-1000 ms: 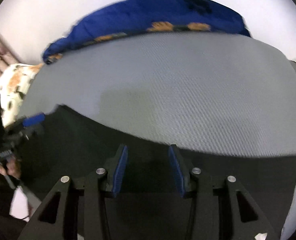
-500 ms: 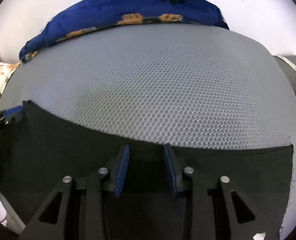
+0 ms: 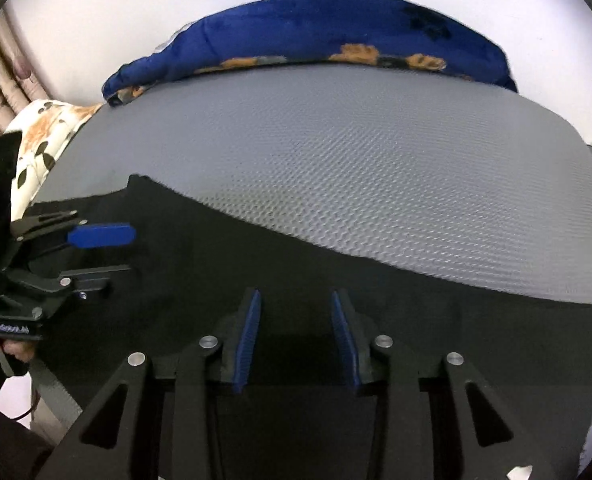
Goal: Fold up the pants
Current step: 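Move the right tool over the folded jeans edge, then grasp the jeans corner with the right tool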
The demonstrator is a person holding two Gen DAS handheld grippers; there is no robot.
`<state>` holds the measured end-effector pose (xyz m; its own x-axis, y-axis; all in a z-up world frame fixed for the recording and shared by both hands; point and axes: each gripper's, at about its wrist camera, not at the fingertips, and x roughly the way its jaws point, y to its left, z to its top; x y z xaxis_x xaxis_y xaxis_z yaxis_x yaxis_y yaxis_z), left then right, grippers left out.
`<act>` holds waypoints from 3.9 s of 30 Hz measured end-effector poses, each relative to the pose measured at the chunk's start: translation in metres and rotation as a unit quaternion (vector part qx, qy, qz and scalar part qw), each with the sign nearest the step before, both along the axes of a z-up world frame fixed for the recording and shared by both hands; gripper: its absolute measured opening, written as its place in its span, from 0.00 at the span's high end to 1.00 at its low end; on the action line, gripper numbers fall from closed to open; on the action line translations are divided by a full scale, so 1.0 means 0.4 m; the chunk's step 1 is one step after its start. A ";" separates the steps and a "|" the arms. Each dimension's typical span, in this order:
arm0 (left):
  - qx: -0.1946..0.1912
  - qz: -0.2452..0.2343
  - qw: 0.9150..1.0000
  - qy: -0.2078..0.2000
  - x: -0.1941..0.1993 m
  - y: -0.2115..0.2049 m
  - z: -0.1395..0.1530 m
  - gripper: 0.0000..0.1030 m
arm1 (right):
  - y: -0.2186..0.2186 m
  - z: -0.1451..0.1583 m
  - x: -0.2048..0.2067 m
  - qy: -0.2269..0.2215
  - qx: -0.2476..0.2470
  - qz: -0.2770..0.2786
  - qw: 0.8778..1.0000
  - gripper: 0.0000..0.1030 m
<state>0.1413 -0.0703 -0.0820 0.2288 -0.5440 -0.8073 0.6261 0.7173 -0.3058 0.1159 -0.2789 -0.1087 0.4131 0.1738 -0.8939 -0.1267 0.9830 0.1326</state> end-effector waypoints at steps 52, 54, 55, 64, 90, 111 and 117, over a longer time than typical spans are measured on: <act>-0.011 0.079 0.996 0.033 -0.182 0.164 0.016 0.47 | -0.715 0.105 -0.424 0.017 0.194 -0.364 0.911 0.48; -0.003 0.068 0.997 0.035 -0.188 0.137 0.006 0.47 | -0.728 0.101 -0.436 0.011 0.187 -0.366 0.912 0.55; 0.003 0.066 0.997 0.035 -0.189 0.123 0.002 0.47 | -0.733 0.100 -0.428 0.003 0.185 -0.360 0.914 0.61; 0.025 0.090 0.995 0.018 -0.177 0.060 -0.003 0.47 | -0.754 0.087 -0.186 -0.014 0.107 -0.265 0.958 0.71; 0.062 0.101 0.992 0.047 -0.126 -0.007 -0.045 0.47 | -0.763 0.029 -0.087 -0.024 0.031 -0.158 0.987 0.85; 0.063 0.104 0.992 0.029 -0.139 -0.031 -0.051 0.46 | -0.767 0.001 -0.043 -0.044 0.002 -0.214 0.976 0.98; 0.072 0.094 0.993 -0.002 -0.144 -0.043 -0.059 0.45 | -0.785 0.032 -0.064 -0.031 -0.011 -0.231 0.972 0.78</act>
